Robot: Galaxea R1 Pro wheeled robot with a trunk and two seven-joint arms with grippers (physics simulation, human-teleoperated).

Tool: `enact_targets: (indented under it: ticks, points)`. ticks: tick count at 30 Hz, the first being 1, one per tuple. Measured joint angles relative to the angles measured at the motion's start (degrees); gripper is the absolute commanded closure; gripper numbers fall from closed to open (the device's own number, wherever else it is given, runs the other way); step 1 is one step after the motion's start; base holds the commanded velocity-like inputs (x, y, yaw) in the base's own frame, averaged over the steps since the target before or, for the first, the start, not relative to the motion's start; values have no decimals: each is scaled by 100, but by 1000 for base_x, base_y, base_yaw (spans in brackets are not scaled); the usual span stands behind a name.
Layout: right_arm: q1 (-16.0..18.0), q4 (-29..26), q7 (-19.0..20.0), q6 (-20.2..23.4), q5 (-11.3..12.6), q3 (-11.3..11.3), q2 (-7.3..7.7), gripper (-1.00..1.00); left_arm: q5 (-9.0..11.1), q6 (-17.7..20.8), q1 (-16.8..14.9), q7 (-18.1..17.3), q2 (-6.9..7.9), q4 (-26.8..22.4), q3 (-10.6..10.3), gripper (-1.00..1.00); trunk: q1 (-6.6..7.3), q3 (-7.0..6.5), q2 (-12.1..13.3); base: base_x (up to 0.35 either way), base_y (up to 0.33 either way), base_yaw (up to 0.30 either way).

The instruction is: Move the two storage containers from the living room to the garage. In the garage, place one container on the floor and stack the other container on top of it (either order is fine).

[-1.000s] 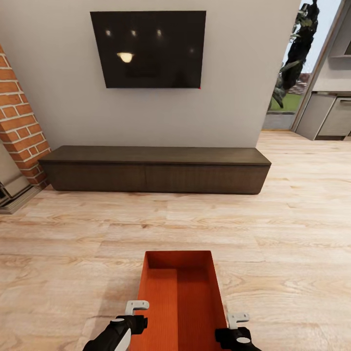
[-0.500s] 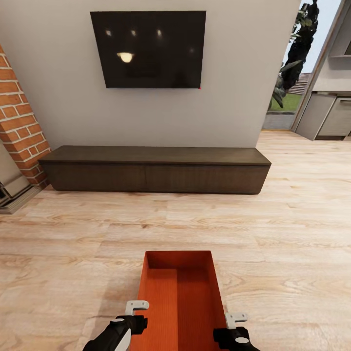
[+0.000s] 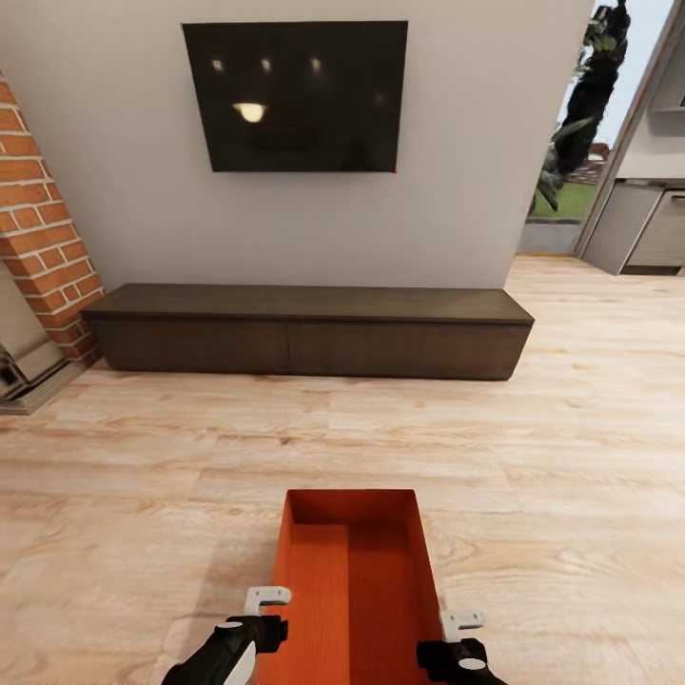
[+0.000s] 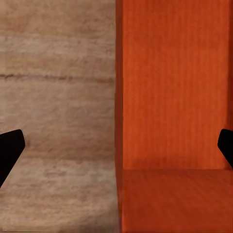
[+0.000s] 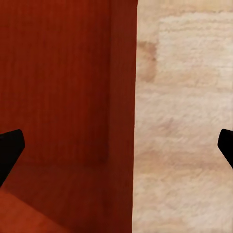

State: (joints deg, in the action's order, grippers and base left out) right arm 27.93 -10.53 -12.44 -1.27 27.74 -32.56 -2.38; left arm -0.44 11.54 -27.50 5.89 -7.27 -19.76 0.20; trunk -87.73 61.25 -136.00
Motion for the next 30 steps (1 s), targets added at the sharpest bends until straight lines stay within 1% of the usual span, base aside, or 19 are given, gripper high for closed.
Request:
enact_targets:
  ticks: [6,19,24,30]
  points:
    - [-1,-1,13,-7,-2,0,3,-100,0,-1,-1,0,0,1,-1,-100,0,0,0,0,0,104]
    - [-1,-2,17,-18,-2,-9,22,-100,-4,0,-1,0,-18,27,-1,-100,0,0,0,0,0,4]
    - [-1,-3,19,-45,4,-1,76,-100,-4,1,-1,0,-18,35,-3,-100,0,0,0,0,0,0]
    - [-1,-3,22,-55,5,0,84,-100,0,-1,-1,0,-18,37,-3,-100,0,0,0,0,0,0]
